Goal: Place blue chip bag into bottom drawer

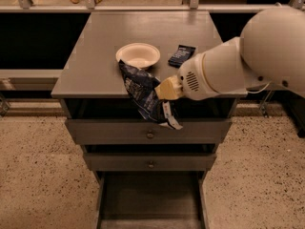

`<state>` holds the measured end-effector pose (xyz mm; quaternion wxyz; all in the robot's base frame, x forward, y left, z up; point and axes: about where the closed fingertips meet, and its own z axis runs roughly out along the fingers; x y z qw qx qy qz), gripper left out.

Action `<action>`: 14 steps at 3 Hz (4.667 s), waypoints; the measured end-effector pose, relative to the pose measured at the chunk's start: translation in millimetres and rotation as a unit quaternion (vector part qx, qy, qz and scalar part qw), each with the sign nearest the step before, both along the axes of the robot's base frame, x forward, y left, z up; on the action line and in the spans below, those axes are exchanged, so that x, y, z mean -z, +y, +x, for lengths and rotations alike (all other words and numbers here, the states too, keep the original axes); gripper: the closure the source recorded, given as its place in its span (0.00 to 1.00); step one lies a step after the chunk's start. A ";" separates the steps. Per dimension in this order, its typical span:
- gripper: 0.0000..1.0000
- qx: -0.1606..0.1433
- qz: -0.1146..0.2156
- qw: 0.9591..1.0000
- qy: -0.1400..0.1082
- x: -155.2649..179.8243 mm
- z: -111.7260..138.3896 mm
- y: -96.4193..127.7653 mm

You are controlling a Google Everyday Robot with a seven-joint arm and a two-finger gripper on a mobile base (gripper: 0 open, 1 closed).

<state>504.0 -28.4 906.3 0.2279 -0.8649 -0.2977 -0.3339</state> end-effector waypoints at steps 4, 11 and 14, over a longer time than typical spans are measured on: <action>1.00 -0.124 -0.135 0.981 -0.059 101.3 -22.3 -23.1; 1.00 -0.206 -0.109 0.972 0.023 341.1 -82.9 -134.2; 1.00 -0.176 0.113 0.968 0.135 548.9 -89.7 -97.4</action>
Offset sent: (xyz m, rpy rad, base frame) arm 0.0004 -0.0226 -0.1227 -0.1776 -0.0941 0.3789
